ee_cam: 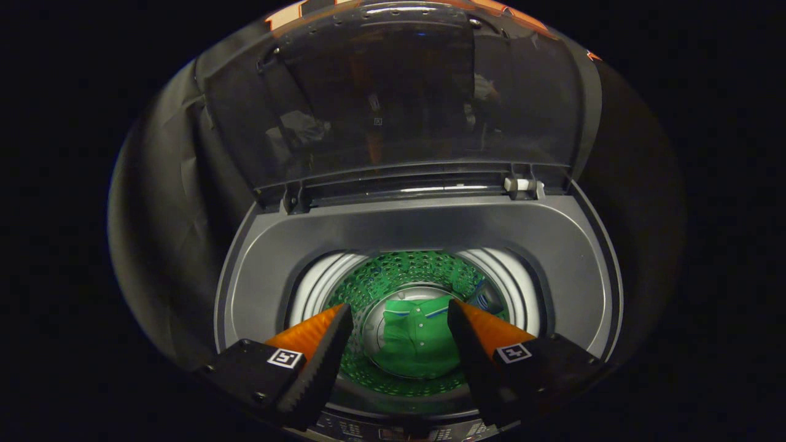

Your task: Put the clothes into the washing machine and then close the washing machine lid.

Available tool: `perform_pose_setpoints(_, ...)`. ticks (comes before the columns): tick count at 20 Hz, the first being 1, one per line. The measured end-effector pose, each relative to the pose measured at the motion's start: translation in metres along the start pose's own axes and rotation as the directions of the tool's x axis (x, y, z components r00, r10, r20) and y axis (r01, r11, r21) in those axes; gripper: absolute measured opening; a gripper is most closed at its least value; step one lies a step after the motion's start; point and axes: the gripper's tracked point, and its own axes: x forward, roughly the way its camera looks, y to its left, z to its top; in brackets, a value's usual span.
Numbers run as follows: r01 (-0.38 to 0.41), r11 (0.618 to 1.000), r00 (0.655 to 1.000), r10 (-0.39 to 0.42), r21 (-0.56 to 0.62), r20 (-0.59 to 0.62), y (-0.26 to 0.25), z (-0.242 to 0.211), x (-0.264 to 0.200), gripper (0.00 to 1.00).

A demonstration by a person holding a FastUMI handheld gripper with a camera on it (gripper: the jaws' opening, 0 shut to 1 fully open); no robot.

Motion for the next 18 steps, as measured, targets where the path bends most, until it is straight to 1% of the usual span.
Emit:
perform_pose_setpoints(4, -0.037, 0.999, 0.994, 0.039, -0.021, 0.099, 0.015, 0.025, -0.029, 0.99)
perform_pose_setpoints(8, -0.049, 0.999, 0.97, 0.053, -0.023, 0.238, 0.03, 0.066, -0.074, 0.99)
perform_pose_setpoints(10, -0.059, 0.998, 0.938, 0.064, -0.024, 0.34, 0.044, 0.106, -0.112, 0.99)
perform_pose_setpoints(14, -0.064, 0.993, 0.856, 0.104, -0.097, 0.506, 0.062, 0.179, -0.173, 0.98)
perform_pose_setpoints(15, -0.065, 0.992, 0.833, 0.115, -0.111, 0.541, 0.066, 0.199, -0.183, 0.98)
perform_pose_setpoints(16, -0.057, 0.991, 0.818, 0.118, -0.124, 0.564, 0.068, 0.218, -0.188, 0.98)
perform_pose_setpoints(18, -0.045, 0.99, 0.797, 0.118, -0.136, 0.592, 0.065, 0.249, -0.195, 0.98)
